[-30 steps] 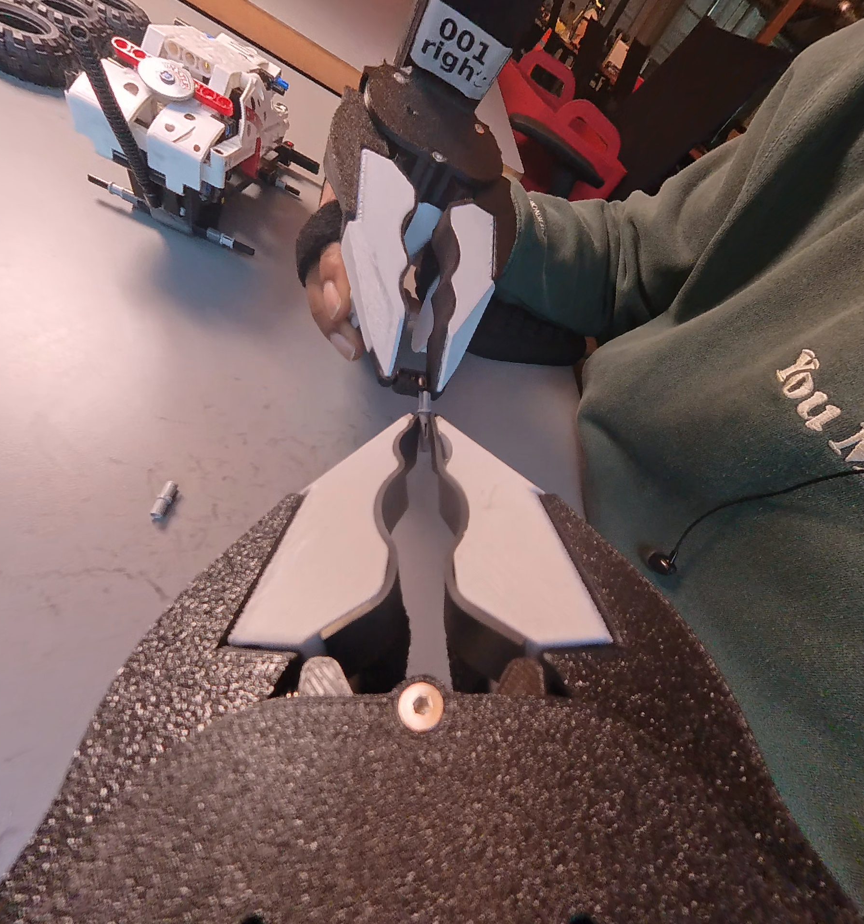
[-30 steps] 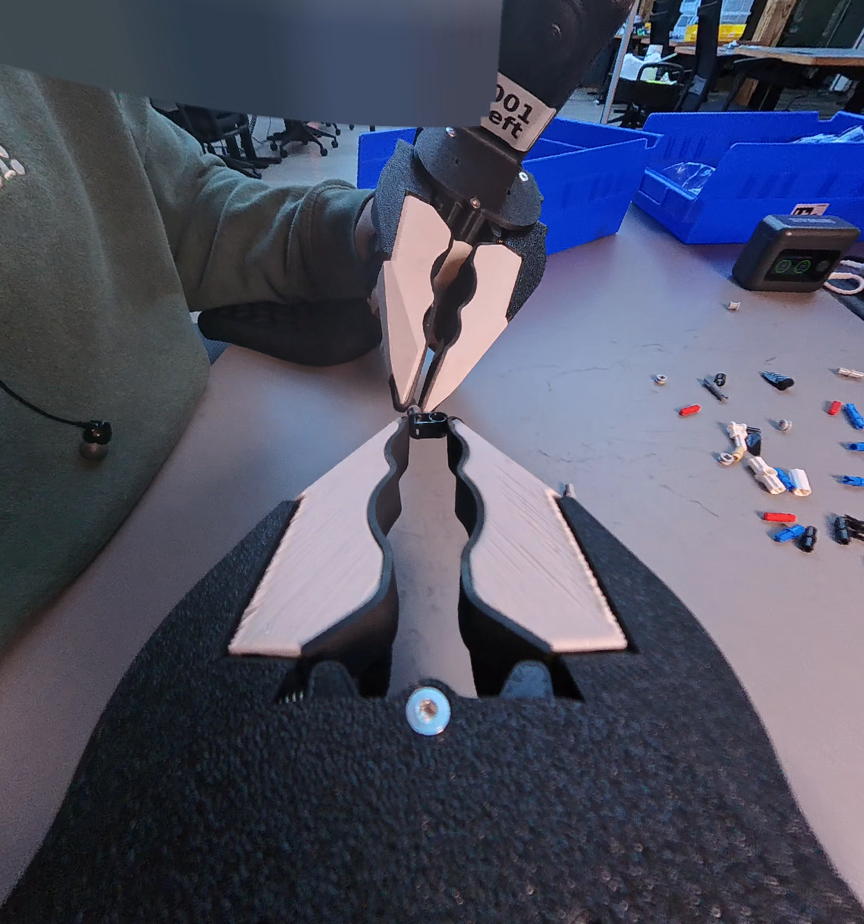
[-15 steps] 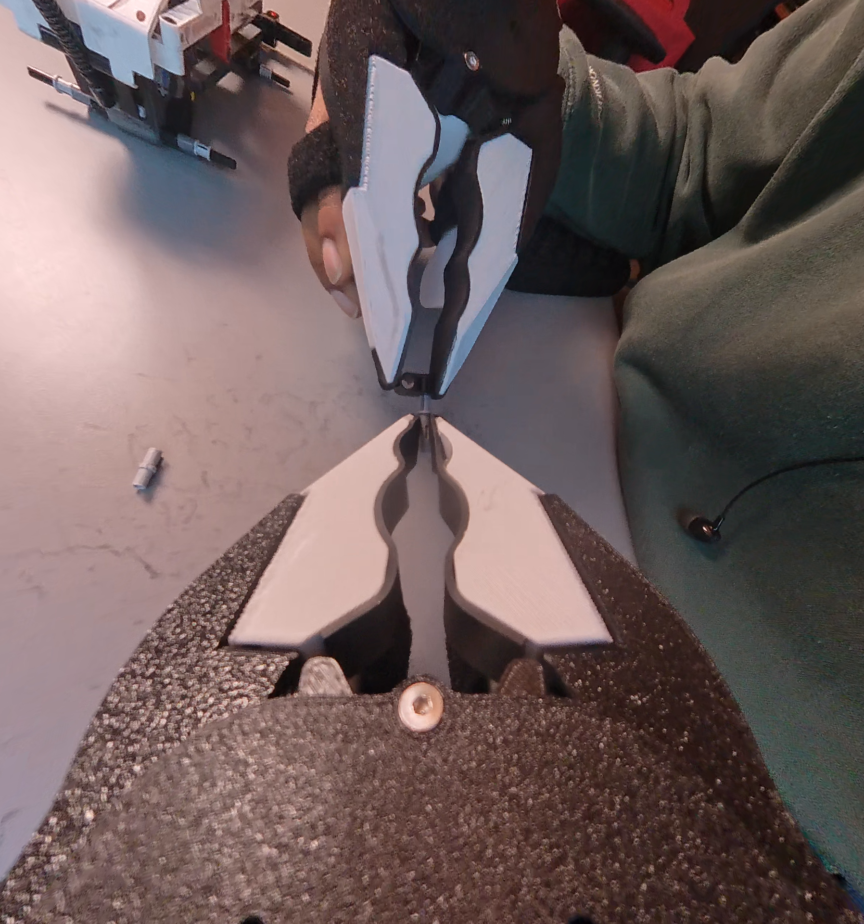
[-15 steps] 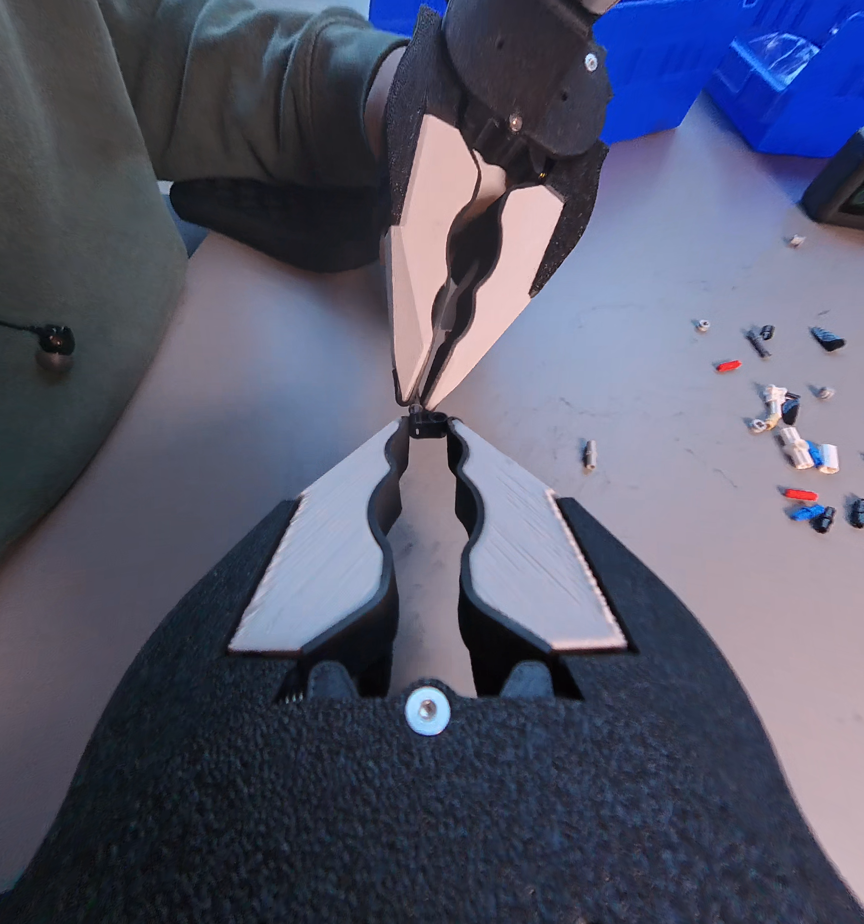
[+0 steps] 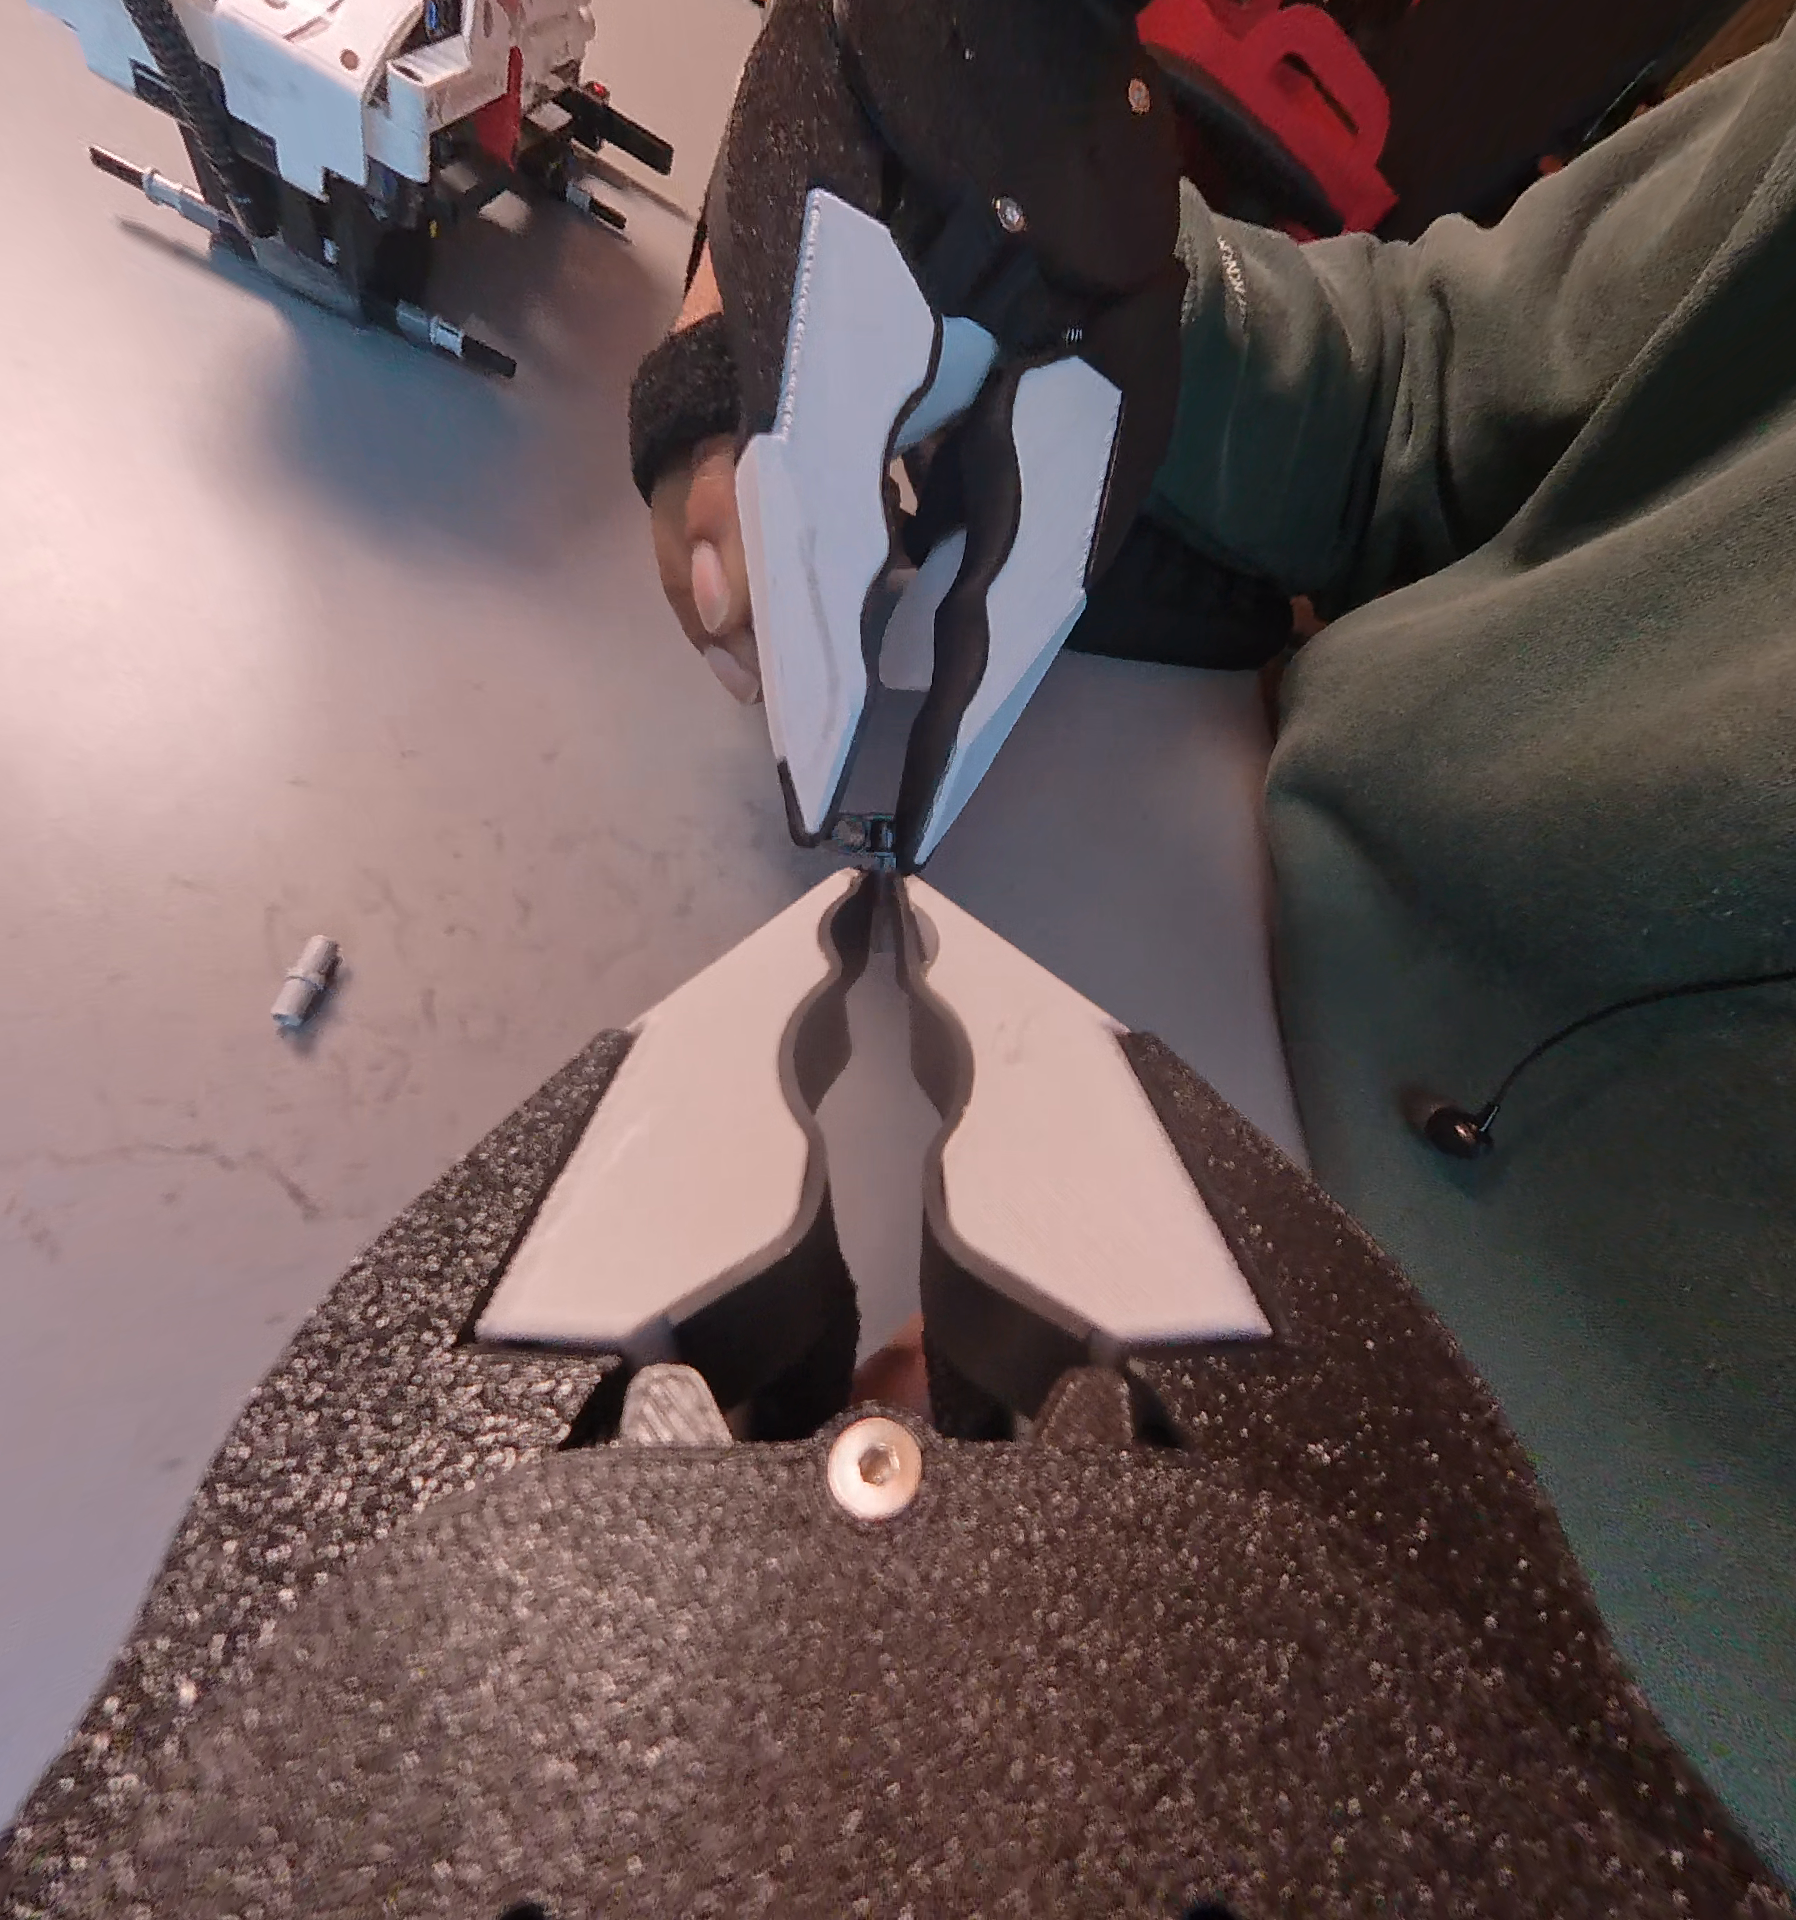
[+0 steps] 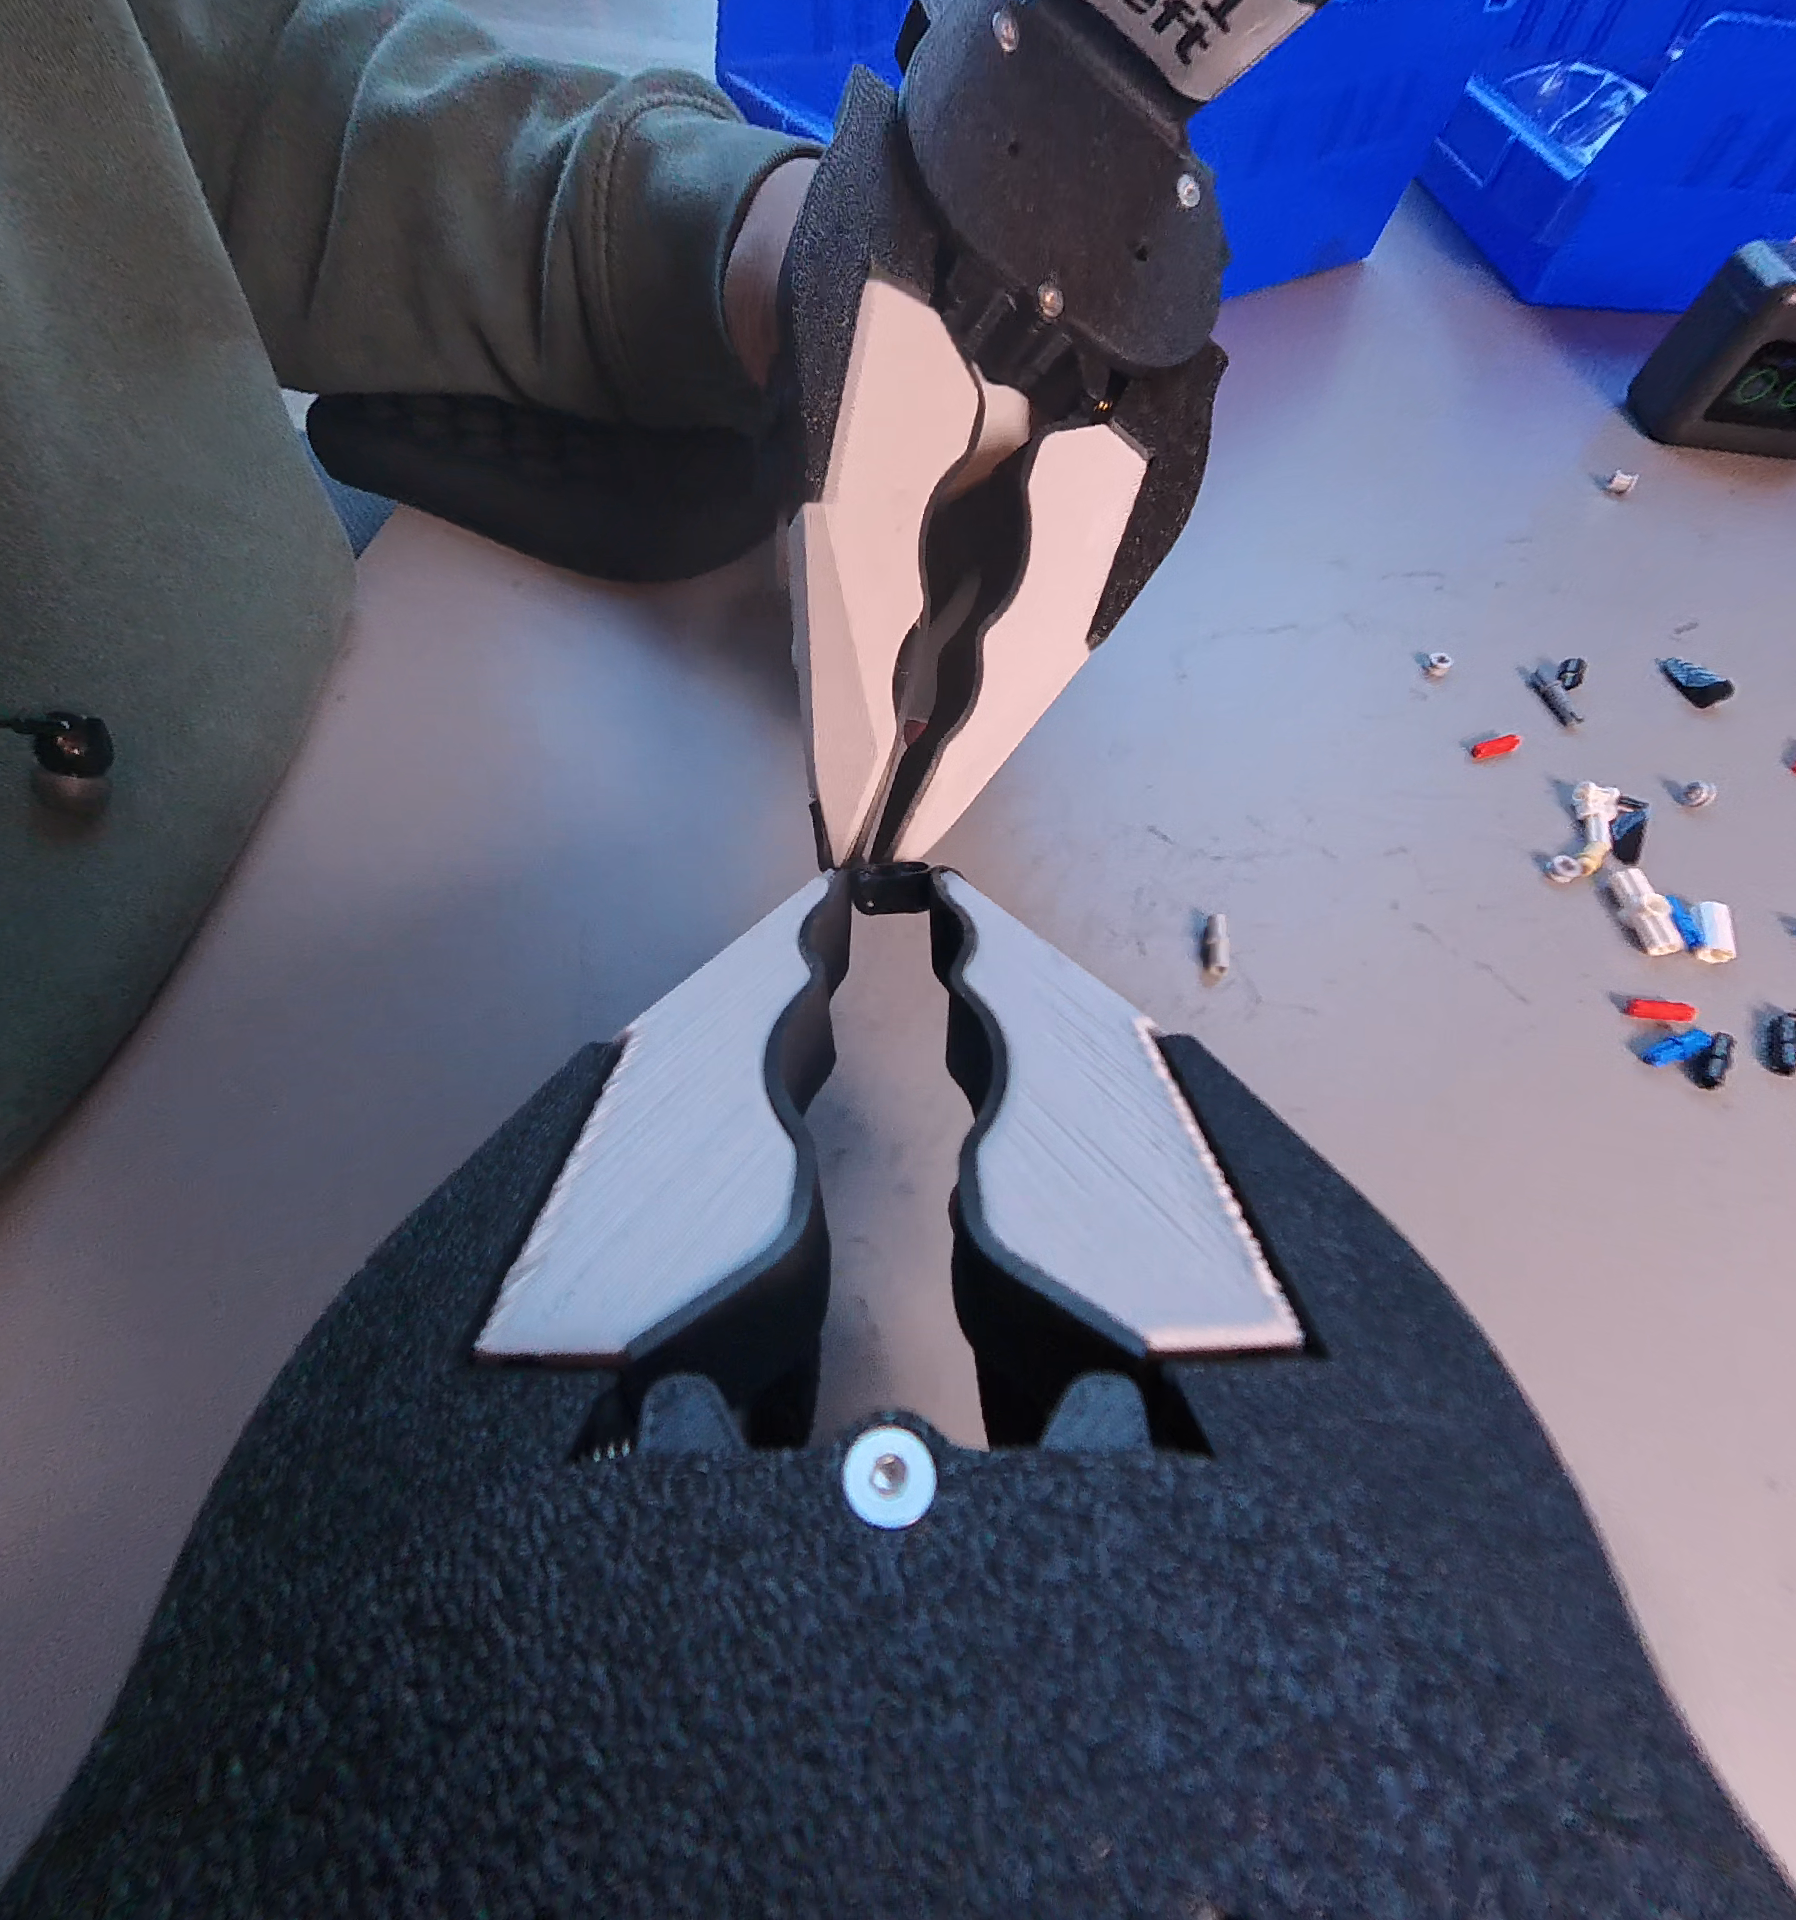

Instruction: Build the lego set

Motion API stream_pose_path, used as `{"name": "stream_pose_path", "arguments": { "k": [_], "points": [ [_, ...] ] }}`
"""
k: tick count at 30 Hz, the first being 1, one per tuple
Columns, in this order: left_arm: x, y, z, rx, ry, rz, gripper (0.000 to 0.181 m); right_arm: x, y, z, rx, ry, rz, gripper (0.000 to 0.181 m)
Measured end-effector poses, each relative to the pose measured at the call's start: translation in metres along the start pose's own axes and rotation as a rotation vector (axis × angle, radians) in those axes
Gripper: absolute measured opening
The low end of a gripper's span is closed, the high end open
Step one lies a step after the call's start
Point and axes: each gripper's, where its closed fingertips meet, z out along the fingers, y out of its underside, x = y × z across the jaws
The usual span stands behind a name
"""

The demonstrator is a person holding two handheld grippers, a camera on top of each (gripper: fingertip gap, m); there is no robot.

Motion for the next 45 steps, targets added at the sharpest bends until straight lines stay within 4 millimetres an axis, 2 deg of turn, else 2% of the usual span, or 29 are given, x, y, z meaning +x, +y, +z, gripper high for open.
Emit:
{"name": "stream_pose_path", "arguments": {
  "k": [2, 10, 12, 19, 27, 40, 45],
  "points": [
    [-0.002, -0.002, -0.001, 0.015, -0.012, 0.003, 0.001, 0.002, 0.001, 0.000, 0.009, 0.009, 0.007, 0.014],
    [0.000, -0.026, -0.019, 0.147, -0.039, 0.059, 0.006, 0.014, -0.023, -0.014, 0.137, 0.080, 0.011, 0.014],
    [-0.001, -0.028, -0.022, 0.162, -0.055, 0.067, 0.009, 0.015, -0.029, -0.017, 0.167, 0.089, 0.009, 0.014],
    [0.008, -0.033, -0.024, 0.165, -0.072, 0.148, 0.004, 0.014, -0.037, -0.019, 0.206, 0.088, 0.024, 0.014],
    [0.023, -0.020, -0.016, 0.065, -0.034, 0.256, 0.003, -0.010, -0.030, -0.017, 0.148, -0.045, 0.024, 0.015],
    [0.006, -0.015, -0.015, 0.047, -0.089, 0.224, 0.002, 0.003, -0.019, -0.005, 0.094, 0.050, -0.021, 0.013],
    [-0.002, -0.018, -0.018, 0.064, -0.140, 0.280, 0.004, 0.012, -0.019, -0.006, 0.086, 0.122, -0.060, 0.014]
  ]
}}
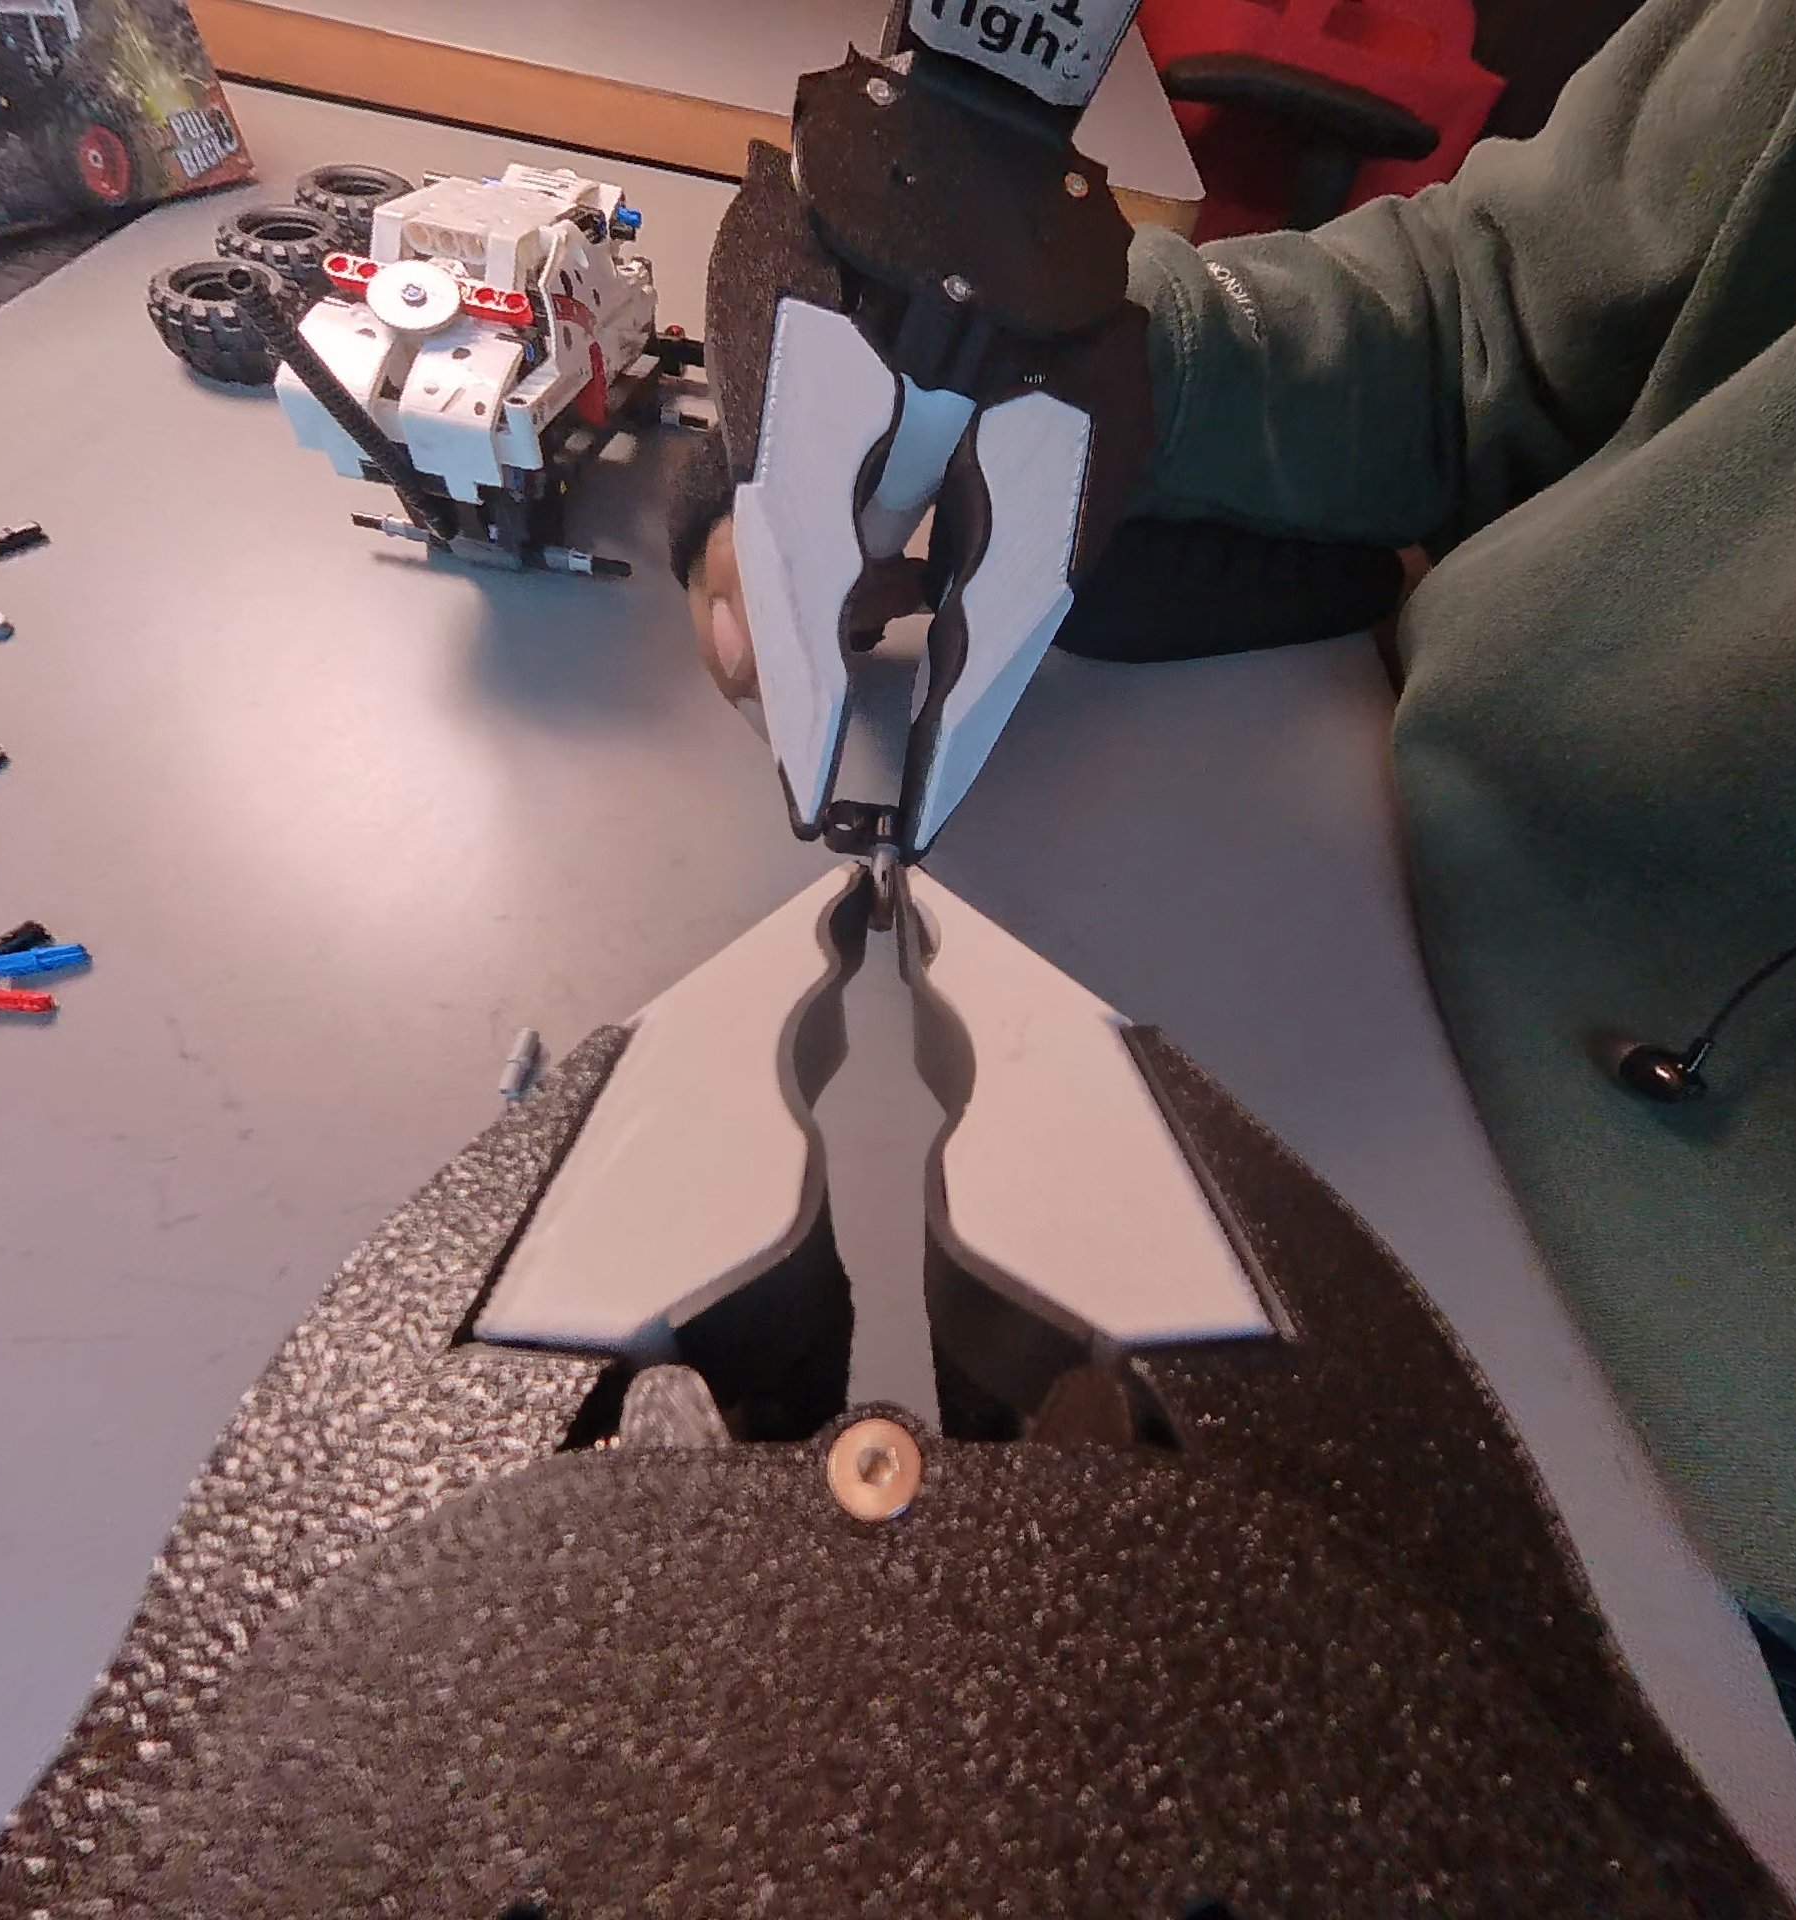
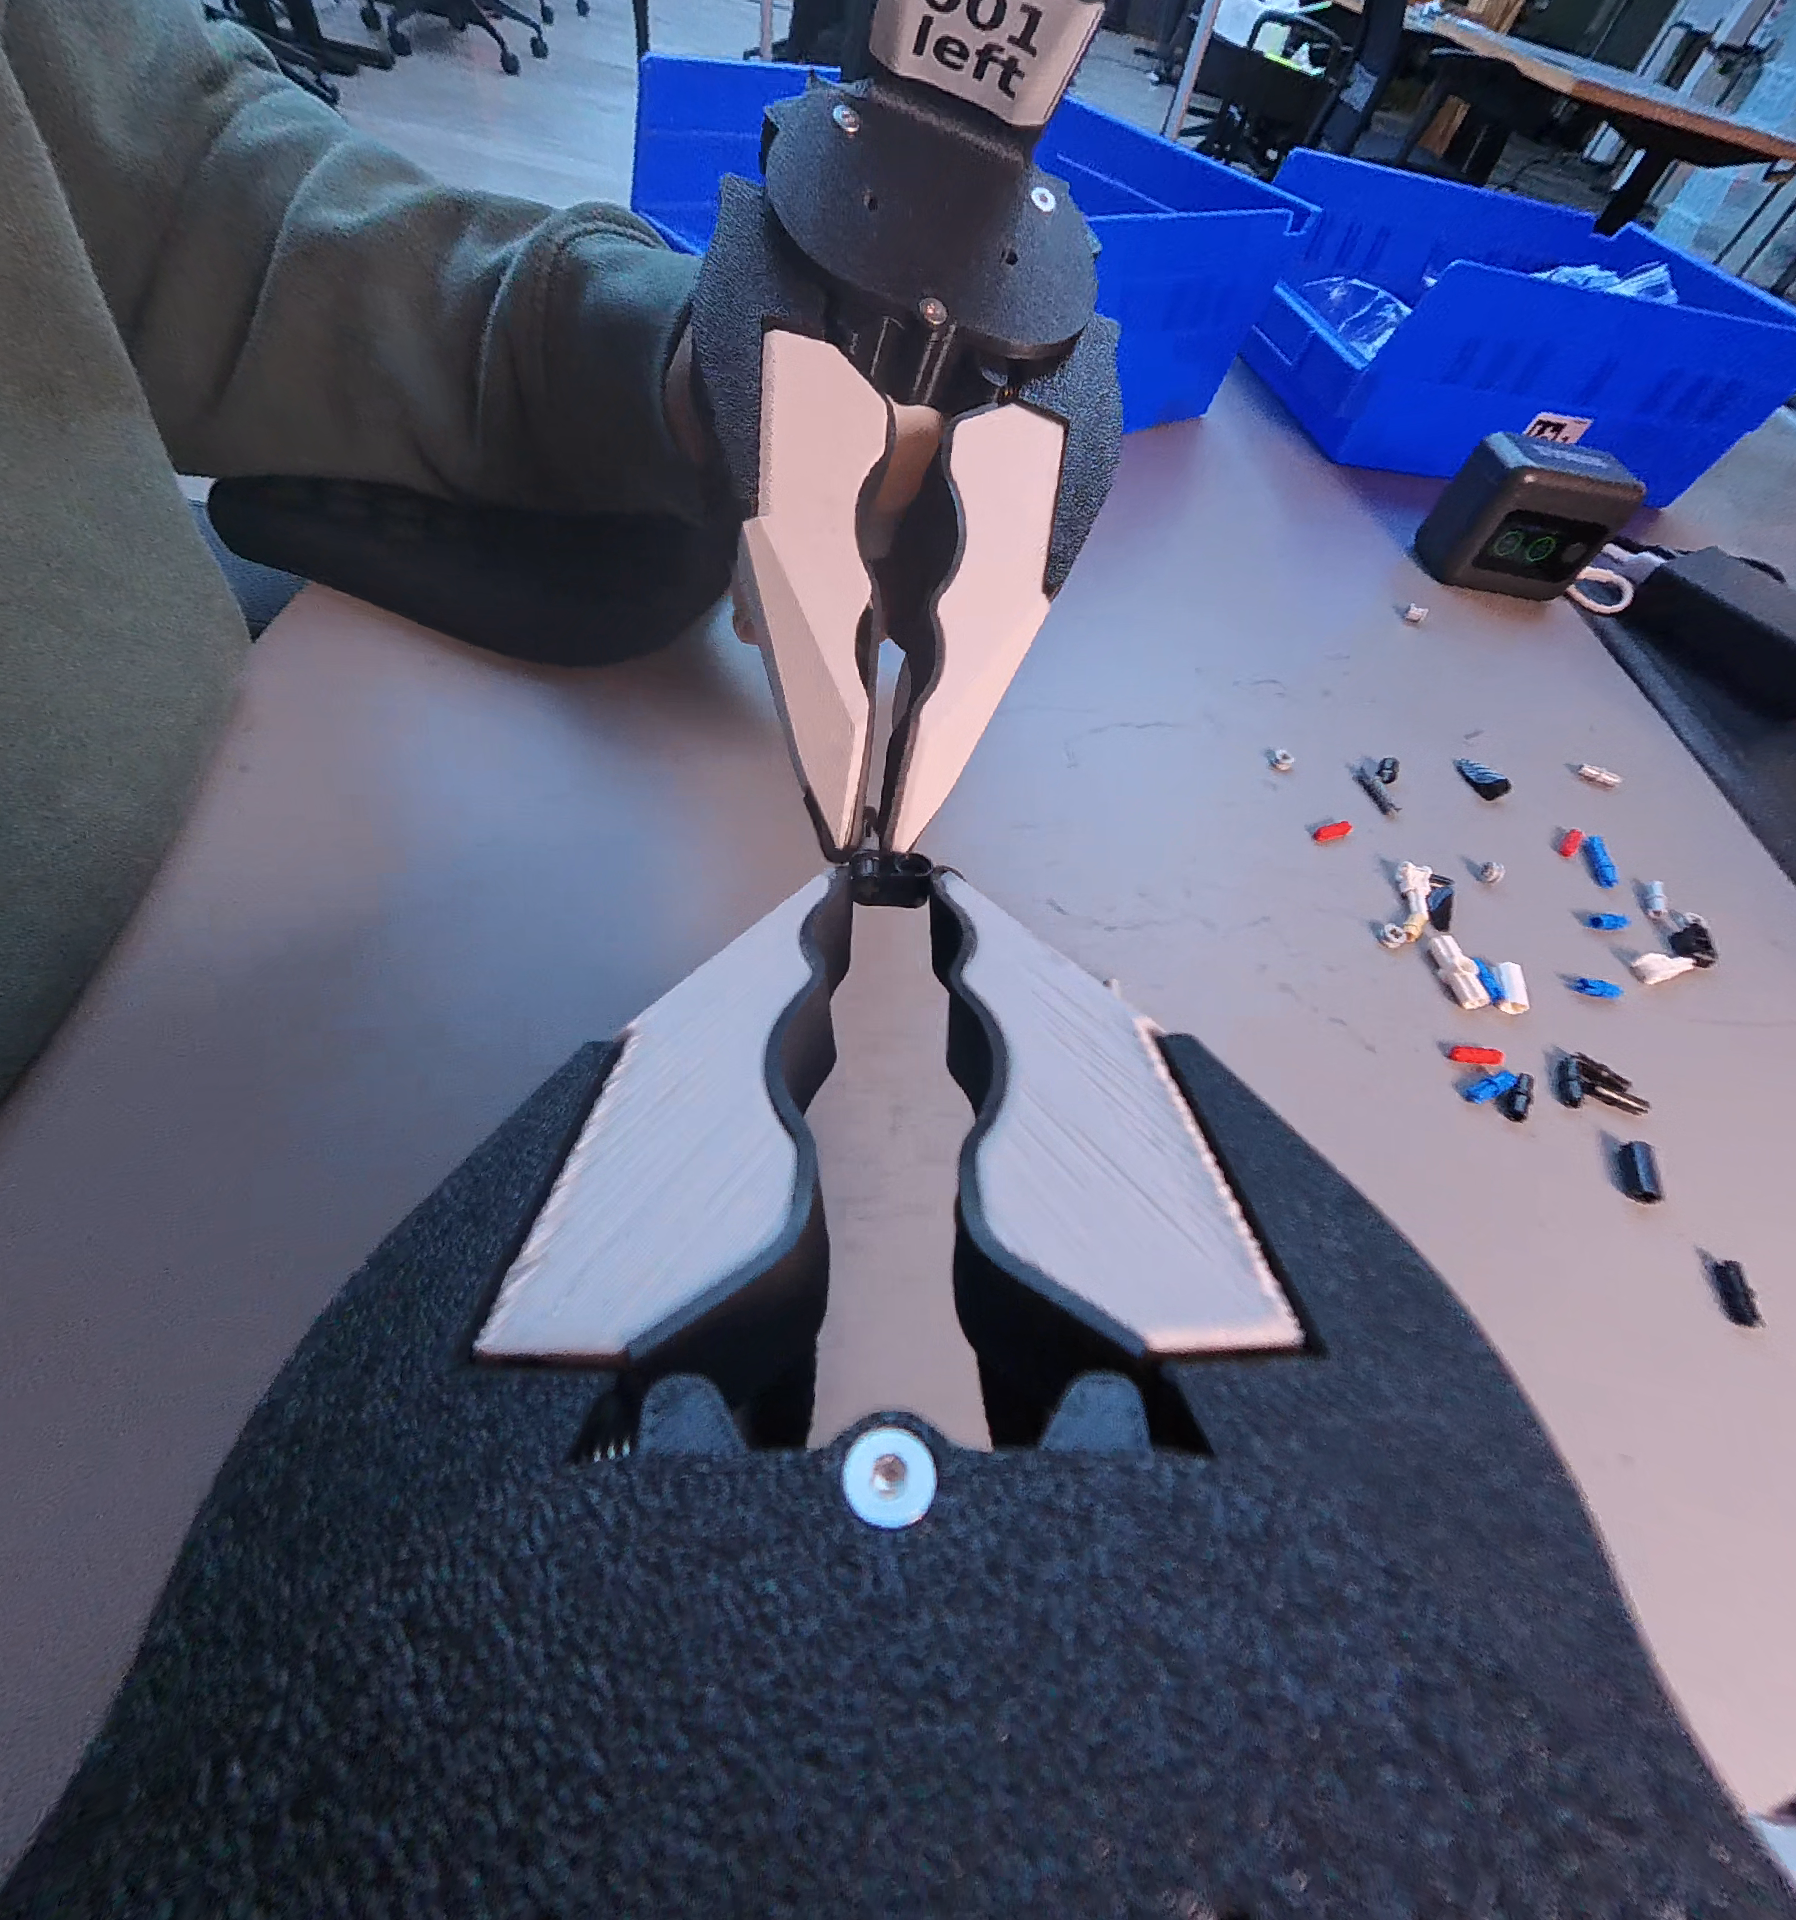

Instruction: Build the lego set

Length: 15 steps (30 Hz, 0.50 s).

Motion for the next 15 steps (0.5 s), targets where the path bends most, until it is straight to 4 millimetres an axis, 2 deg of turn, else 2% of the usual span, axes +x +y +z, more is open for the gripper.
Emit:
{"name": "stream_pose_path", "arguments": {
  "k": [11, 15],
  "points": [
    [-0.006, 0.013, 0.002, -0.074, -0.059, 0.043, 0.004, 0.004, 0.014, 0.002, -0.093, 0.062, -0.105, 0.014],
    [-0.006, 0.011, 0.003, -0.070, -0.070, 0.050, 0.006, 0.005, 0.013, 0.004, -0.079, 0.066, -0.086, 0.014]
  ]
}}
